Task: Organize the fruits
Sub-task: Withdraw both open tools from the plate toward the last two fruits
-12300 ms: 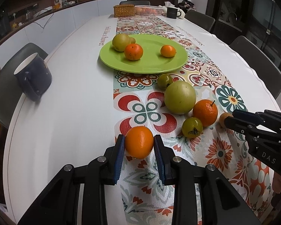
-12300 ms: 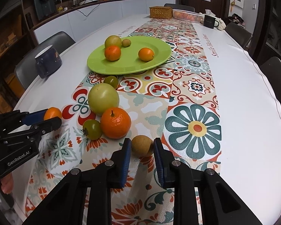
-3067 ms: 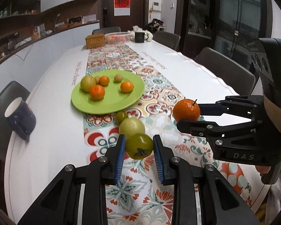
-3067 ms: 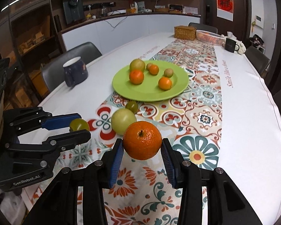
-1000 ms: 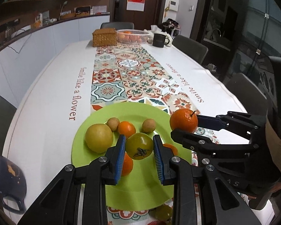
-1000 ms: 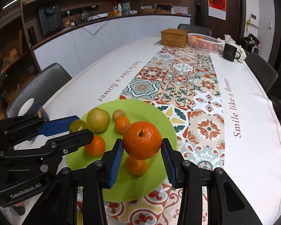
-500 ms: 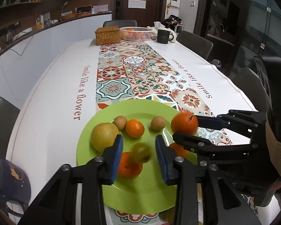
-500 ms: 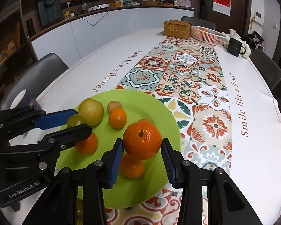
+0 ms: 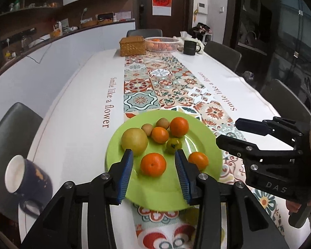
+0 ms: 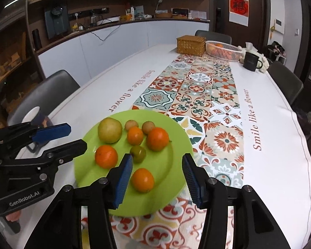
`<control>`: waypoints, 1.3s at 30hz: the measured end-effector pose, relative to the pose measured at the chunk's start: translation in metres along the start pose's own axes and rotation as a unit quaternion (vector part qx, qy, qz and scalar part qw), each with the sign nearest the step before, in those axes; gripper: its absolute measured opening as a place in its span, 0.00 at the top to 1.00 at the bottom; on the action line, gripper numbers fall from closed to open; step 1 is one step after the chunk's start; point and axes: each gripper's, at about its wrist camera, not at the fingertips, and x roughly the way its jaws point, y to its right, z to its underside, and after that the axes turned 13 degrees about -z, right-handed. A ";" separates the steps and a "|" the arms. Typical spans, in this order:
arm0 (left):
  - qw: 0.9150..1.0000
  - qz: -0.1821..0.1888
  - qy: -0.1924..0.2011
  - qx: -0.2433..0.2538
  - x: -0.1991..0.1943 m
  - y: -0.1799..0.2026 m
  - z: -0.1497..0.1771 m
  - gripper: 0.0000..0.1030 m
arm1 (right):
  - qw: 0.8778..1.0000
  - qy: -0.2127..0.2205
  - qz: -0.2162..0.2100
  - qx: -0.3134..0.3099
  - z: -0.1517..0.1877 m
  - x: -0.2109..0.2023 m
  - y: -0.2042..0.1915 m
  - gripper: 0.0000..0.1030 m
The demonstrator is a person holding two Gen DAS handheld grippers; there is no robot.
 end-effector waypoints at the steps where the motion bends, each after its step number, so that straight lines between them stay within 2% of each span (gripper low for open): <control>1: 1.000 0.001 0.002 0.000 -0.005 0.000 0.001 0.60 | 1.000 0.004 0.002 -0.002 0.002 -0.006 -0.003 0.51; 10: 0.999 -0.012 0.035 0.001 -0.058 -0.001 0.018 0.55 | 0.999 0.038 -0.008 -0.011 0.019 -0.054 -0.031 0.51; 17: 0.999 -0.020 0.041 -0.009 -0.083 -0.005 0.038 0.55 | 0.999 0.046 -0.005 -0.018 0.035 -0.076 -0.052 0.47; 20: 0.999 -0.023 0.039 -0.016 -0.090 -0.008 0.048 0.52 | 0.999 0.045 -0.004 -0.022 0.042 -0.081 -0.061 0.47; 27: 0.999 -0.031 0.029 -0.026 -0.100 -0.015 0.072 0.46 | 0.999 0.033 -0.007 -0.029 0.063 -0.084 -0.079 0.46; 31: 0.999 -0.038 0.020 -0.024 -0.102 -0.017 0.088 0.43 | 0.999 0.022 -0.012 -0.028 0.075 -0.080 -0.085 0.42; 39: 0.998 -0.050 -0.005 -0.029 -0.096 -0.025 0.114 0.39 | 0.999 -0.018 -0.018 -0.024 0.093 -0.058 -0.092 0.42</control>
